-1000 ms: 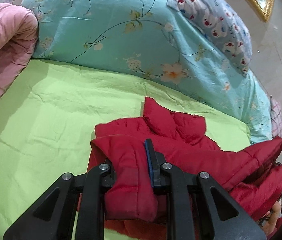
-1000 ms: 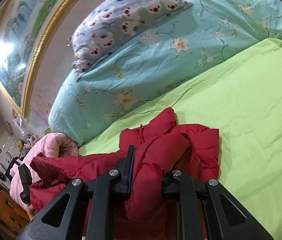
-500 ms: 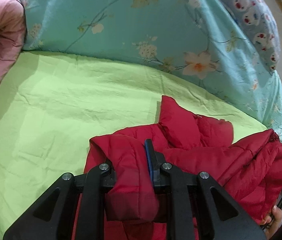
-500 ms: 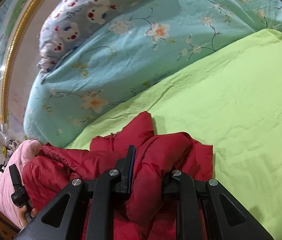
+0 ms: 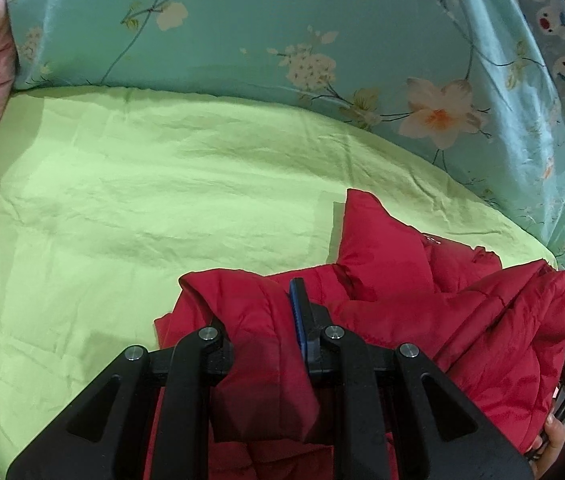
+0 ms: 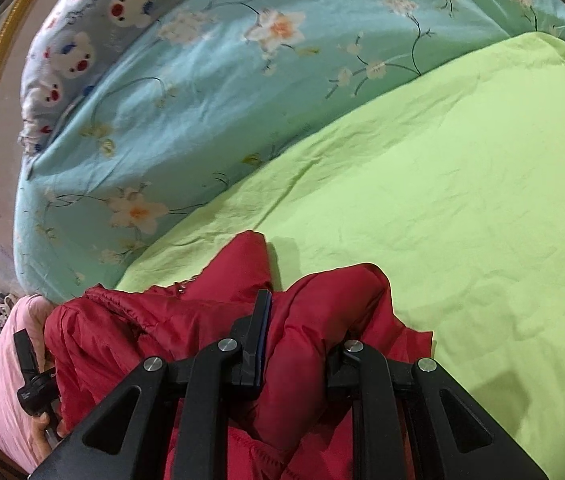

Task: Fold large clothes

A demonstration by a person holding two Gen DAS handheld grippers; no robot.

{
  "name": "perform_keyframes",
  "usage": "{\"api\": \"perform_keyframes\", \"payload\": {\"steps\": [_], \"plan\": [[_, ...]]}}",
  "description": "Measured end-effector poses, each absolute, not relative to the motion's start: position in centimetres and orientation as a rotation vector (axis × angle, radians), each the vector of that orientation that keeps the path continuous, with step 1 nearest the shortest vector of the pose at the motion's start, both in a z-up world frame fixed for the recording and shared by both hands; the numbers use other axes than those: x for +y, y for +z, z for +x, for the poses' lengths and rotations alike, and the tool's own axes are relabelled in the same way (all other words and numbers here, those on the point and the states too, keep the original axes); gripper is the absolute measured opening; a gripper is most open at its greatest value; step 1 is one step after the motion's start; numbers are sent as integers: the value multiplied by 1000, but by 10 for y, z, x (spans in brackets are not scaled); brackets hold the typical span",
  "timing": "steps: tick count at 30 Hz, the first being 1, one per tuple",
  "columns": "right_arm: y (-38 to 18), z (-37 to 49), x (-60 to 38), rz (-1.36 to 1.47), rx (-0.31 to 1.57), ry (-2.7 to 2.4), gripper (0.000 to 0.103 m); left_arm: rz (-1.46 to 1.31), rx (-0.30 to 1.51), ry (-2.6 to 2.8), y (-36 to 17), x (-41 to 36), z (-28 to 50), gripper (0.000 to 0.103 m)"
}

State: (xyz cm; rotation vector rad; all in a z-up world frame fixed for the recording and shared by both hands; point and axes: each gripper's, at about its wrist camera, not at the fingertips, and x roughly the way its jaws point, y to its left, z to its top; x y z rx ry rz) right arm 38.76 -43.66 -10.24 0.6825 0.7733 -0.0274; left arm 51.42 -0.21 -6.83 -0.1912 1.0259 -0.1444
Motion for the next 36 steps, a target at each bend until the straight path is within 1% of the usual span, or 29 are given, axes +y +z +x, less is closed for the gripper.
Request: {"api": "perform_keyframes", "payload": {"steps": [4,9,11,14,16,17,18,22,27,29,31,32,33,36], "plan": [[-105,402,-436,659,801,-42,17,-173,1076,-133,-82,-5,527,16],[-117,416,-432,636,837,-63,17,-170,1092,-124,-90,-6,533,17],[-123,418,-433,654,845,-61,17,-161,1105,-124,-92,-7,535,19],[-128,417,-437,683,842,-52,18,-167,1117,-143,-93,-5,536,19],[-127,416,-438,688,843,-46,18,-194,1116,-161,-89,0,535,22],[-126,416,-438,693,840,-39,19,-209,1112,-168,-86,3,533,23],[-125,416,-439,702,838,-32,21,-220,1107,-173,-82,6,531,25],[-120,416,-443,763,832,-9,23,-218,1092,-187,-67,14,520,34],[-108,418,-439,759,827,11,26,-227,1032,-193,-47,22,504,40],[-106,419,-438,772,825,17,27,-251,1001,-190,-38,28,502,46],[-104,420,-441,800,828,24,29,-249,961,-128,-28,37,504,66],[-104,422,-442,809,830,25,30,-246,931,-101,-21,41,504,70],[-104,423,-442,814,832,23,31,-251,911,-90,-16,45,504,72],[-107,424,-441,804,838,8,32,-264,867,-167,2,41,489,72]]}}
